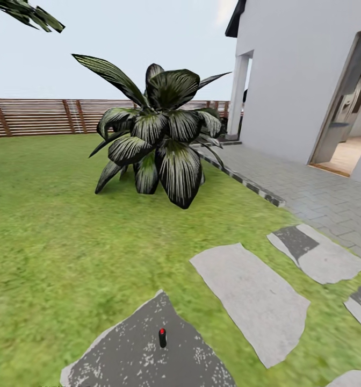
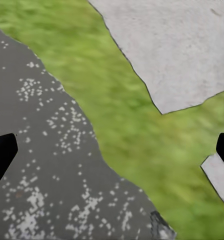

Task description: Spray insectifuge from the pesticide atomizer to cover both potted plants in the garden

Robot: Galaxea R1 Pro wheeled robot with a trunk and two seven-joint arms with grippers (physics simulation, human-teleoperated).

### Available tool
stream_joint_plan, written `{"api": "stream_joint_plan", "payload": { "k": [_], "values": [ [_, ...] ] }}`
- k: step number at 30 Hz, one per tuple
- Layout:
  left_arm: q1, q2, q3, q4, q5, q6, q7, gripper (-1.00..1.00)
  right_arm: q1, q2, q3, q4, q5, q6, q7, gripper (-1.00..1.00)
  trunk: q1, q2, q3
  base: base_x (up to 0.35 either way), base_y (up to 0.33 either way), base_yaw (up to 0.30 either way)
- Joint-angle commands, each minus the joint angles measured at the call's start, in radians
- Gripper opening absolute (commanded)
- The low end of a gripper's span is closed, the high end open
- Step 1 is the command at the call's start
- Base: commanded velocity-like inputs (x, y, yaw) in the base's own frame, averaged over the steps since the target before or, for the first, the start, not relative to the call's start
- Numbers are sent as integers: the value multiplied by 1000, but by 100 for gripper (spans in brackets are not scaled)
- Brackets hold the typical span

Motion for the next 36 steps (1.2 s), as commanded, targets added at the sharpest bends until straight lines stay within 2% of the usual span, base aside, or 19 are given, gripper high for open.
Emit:
{"api": "stream_joint_plan", "payload": {
  "k": [1,24,36],
  "values": [
    [0,0,0,0,4,-3,-1,100,-1,1,-3,1,9,-3,0,100,0,0,-1,0,-277,109],
    [0,1,2,0,4,-3,-1,100,-1,1,-3,1,9,-3,0,100,0,0,-1,2,-277,255],
    [0,3,12,1,5,-5,1,100,-1,1,-3,1,9,-3,0,100,0,0,-1,202,-242,270]
  ]
}}
